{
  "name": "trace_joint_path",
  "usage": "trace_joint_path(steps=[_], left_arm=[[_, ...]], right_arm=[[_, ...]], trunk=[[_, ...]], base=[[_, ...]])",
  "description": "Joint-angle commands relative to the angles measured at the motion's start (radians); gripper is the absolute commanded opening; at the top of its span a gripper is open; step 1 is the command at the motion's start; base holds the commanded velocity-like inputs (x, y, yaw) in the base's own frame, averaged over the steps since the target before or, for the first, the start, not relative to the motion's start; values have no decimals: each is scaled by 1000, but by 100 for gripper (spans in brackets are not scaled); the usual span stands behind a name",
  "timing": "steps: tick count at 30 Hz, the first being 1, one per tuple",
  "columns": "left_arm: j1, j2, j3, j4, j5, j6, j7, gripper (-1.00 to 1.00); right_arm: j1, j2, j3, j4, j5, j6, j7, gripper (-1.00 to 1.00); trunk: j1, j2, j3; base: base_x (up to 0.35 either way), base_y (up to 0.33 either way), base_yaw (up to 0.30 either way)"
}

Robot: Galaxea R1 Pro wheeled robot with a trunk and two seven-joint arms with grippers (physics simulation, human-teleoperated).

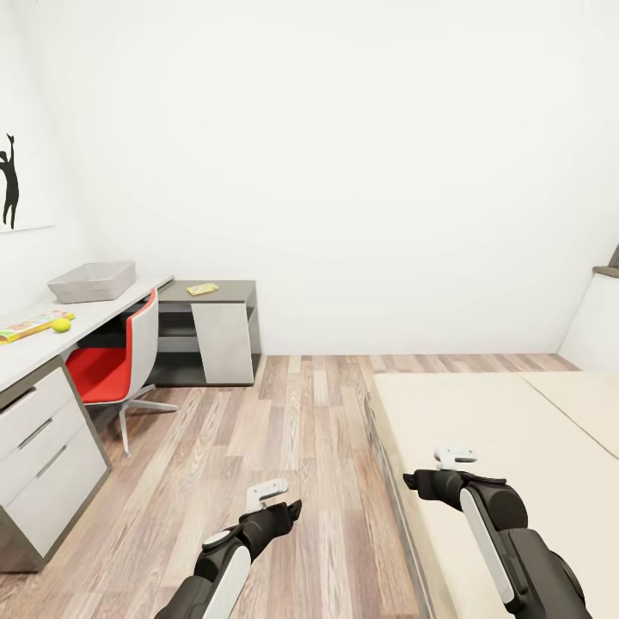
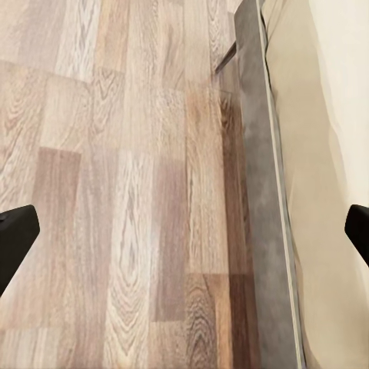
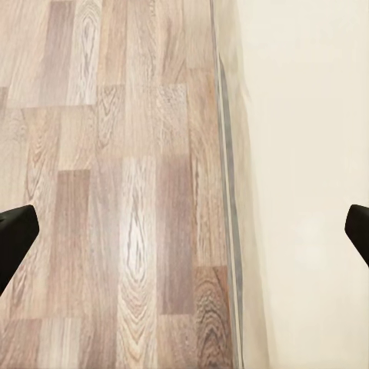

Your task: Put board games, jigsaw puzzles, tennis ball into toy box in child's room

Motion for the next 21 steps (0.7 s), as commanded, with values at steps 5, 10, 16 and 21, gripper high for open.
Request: trace_joint_path(steps=[5, 10, 16, 21], left_arm=[[-1, 0, -2, -1, 11, 4, 10, 100], [-1, 0, -1, -2, 11, 3, 10, 100], [-1, 0, -1, -2, 11, 3, 11, 100], [-1, 0, -2, -2, 11, 3, 10, 100]], right_arm=[[-1, 0, -1, -1, -4, 4, 0, 100], [-1, 0, -1, -1, -4, 4, 0, 100], [-1, 1, 0, -1, -4, 4, 0, 100], [-1, 0, 0, -1, -3, 4, 0, 100]], trunk=[[0, -1, -1], [0, -1, -1], [0, -1, -1], [0, -1, -1]], base=[[-57, 0, 0], [-128, 0, 0], [-54, 0, 0], [-20, 0, 0]])
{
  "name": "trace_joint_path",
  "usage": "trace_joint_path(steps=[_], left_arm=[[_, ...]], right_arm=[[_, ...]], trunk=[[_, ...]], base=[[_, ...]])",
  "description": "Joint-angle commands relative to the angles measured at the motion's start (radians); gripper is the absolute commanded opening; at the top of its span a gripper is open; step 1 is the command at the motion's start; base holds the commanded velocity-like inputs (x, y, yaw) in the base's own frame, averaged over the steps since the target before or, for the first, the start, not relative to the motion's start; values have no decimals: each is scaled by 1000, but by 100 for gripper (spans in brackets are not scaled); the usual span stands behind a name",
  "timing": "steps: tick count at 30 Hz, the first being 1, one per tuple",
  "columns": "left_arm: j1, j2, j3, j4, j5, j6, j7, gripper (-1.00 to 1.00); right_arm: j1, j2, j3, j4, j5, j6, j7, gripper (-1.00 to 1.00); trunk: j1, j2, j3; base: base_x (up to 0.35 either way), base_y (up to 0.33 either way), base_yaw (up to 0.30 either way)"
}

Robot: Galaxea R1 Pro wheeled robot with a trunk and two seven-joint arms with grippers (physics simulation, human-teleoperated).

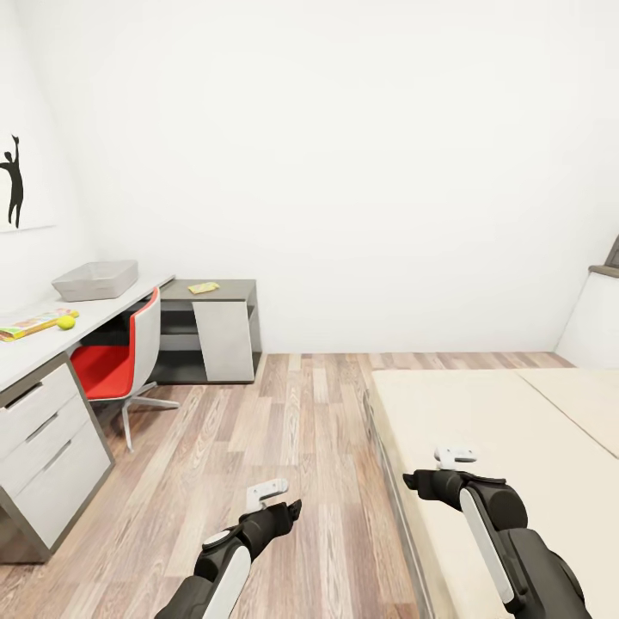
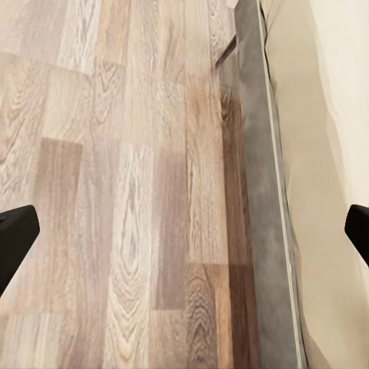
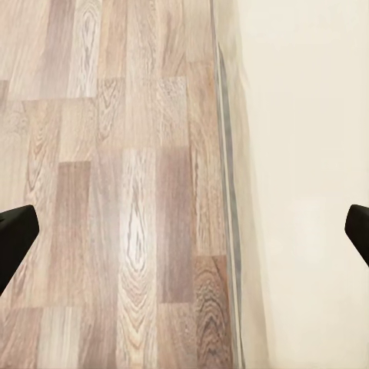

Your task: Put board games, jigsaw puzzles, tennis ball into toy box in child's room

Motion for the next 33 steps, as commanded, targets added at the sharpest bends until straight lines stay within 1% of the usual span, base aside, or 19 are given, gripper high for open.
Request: trace_joint_path(steps=[1, 23, 33], left_arm=[[-1, 0, -2, -2, 11, 3, 9, 100], [-1, 0, -2, -2, 11, 3, 9, 100], [-1, 0, -2, -2, 11, 3, 9, 100]], right_arm=[[-1, 0, -1, -1, -4, 4, 0, 100], [-1, 0, 0, -1, -4, 4, 0, 100], [-1, 0, 0, -1, -4, 4, 0, 100]], trunk=[[0, -1, -1], [0, -1, -1], [0, -1, -1]], base=[[-10, 0, 0], [-2, -4, 0], [0, -181, 0]])
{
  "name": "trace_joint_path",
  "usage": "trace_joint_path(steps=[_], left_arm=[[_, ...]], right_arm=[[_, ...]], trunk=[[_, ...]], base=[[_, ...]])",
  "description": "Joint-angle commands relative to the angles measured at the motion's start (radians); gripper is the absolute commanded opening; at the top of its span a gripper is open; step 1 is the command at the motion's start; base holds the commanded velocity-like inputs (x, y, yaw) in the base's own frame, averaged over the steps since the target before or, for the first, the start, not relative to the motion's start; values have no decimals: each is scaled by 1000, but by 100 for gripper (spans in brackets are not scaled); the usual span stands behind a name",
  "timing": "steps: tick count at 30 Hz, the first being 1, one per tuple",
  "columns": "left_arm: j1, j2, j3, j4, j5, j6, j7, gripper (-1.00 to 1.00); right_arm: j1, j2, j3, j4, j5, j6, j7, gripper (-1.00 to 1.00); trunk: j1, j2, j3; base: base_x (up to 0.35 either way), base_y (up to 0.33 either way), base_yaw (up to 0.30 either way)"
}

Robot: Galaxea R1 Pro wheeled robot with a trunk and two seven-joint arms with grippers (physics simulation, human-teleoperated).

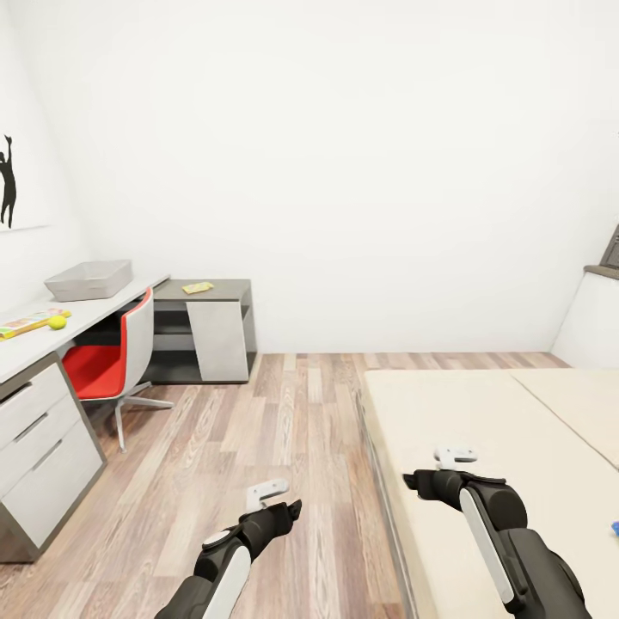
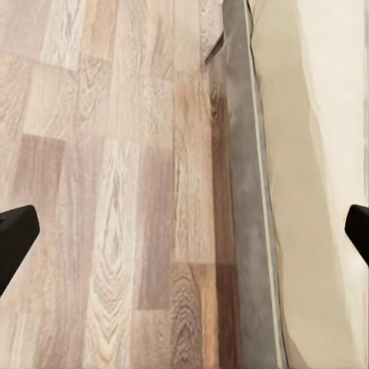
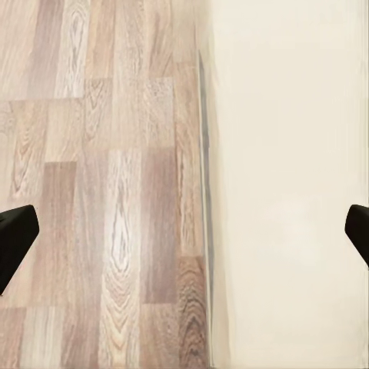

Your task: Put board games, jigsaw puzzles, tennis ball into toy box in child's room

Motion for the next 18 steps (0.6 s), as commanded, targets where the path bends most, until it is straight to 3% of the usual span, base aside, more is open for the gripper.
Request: trace_joint_path(steps=[1, 11, 18], left_arm=[[-1, 0, -2, -2, 11, 3, 9, 100], [-1, 0, -2, -2, 11, 3, 9, 100], [-1, 0, -2, -2, 11, 3, 9, 100]], right_arm=[[-1, 0, -1, -1, -5, 4, 0, 100], [-1, 0, -1, -1, -5, 3, 0, 100], [-1, 0, -1, -1, -4, 3, 0, 100]], trunk=[[0, -1, -1], [0, -1, -1], [0, -1, -1]], base=[[0, -243, 0], [0, -242, 0], [0, -94, 0]])
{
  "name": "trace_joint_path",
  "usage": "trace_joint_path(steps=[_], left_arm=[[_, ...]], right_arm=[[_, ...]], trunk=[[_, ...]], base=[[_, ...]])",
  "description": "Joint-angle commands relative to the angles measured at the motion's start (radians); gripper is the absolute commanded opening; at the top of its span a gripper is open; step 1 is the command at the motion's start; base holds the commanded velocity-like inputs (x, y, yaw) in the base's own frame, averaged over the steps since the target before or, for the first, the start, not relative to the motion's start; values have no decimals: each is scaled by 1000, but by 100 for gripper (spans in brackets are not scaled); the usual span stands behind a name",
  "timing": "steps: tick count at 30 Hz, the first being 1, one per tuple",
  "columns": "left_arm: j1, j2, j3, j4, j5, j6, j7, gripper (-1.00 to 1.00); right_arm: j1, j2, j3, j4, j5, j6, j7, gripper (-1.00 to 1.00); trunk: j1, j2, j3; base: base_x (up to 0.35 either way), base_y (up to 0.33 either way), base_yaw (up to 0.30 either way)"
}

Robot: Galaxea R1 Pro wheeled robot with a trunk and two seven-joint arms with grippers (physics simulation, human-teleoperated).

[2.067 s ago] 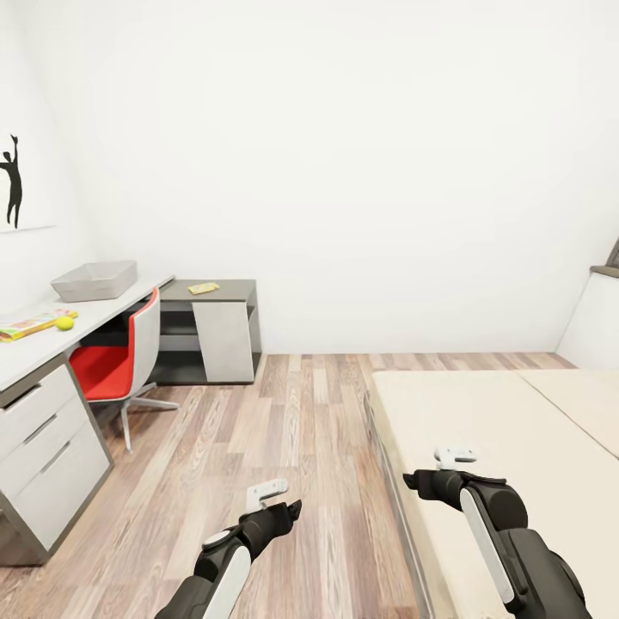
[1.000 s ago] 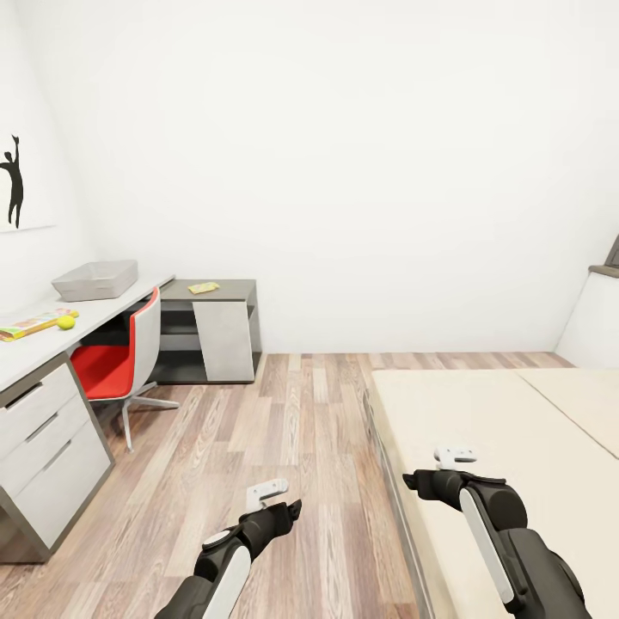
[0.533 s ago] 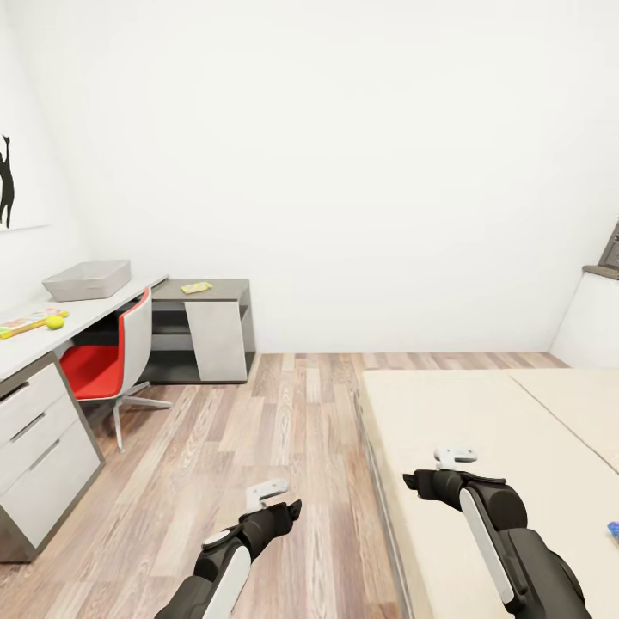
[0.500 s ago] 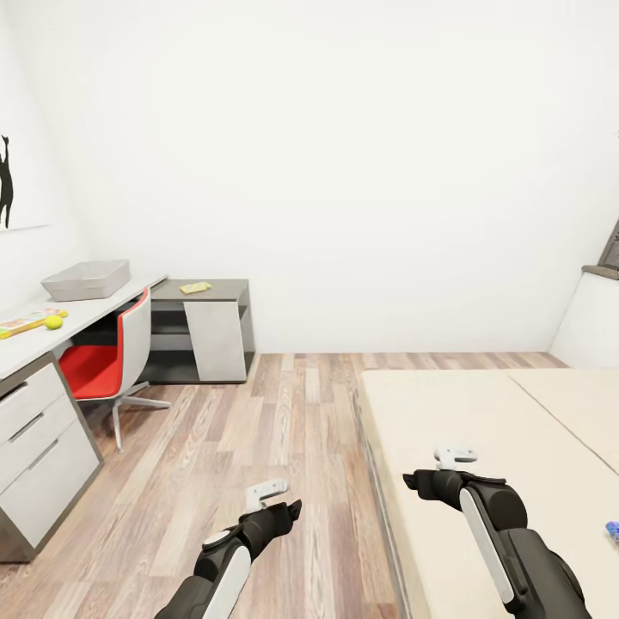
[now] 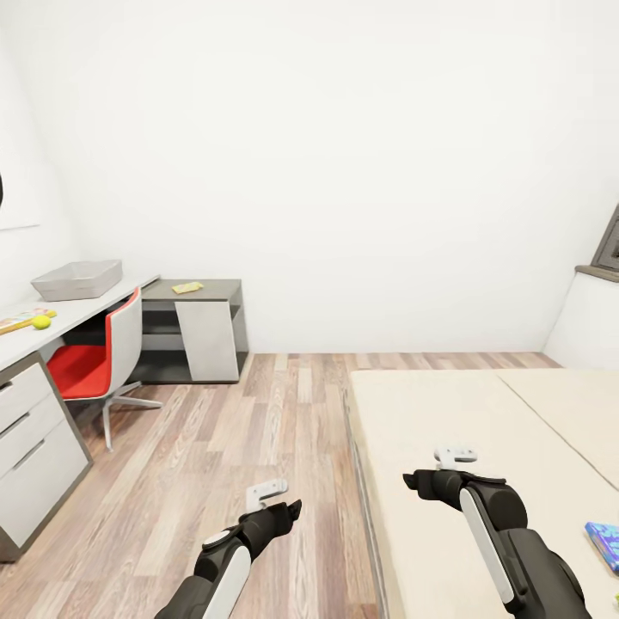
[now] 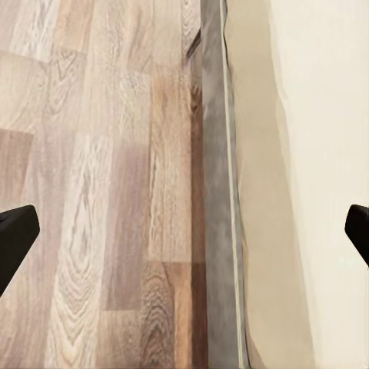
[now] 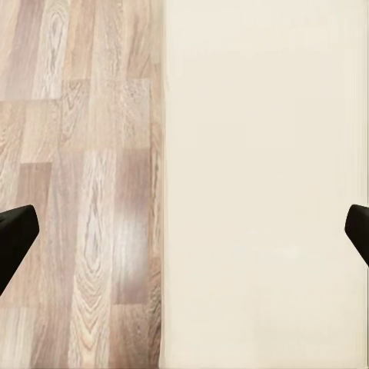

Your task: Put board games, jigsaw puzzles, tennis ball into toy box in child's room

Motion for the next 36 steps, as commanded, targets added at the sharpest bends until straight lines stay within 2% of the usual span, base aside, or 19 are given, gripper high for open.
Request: trace_joint_path(steps=[1, 19, 36], left_arm=[[-1, 0, -2, -2, 11, 3, 9, 100], [-1, 0, -2, -2, 11, 3, 11, 100], [-1, 0, -2, -2, 11, 3, 11, 100]], right_arm=[[-1, 0, -1, -1, -5, 4, 0, 100], [-1, 0, -1, -1, -4, 4, 0, 100], [1, -1, -1, -1, -6, 4, 2, 100]], trunk=[[0, -1, -1], [0, -1, -1], [0, -1, -1]], base=[[0, -42, 0], [0, -35, 0], [0, -230, 0]])
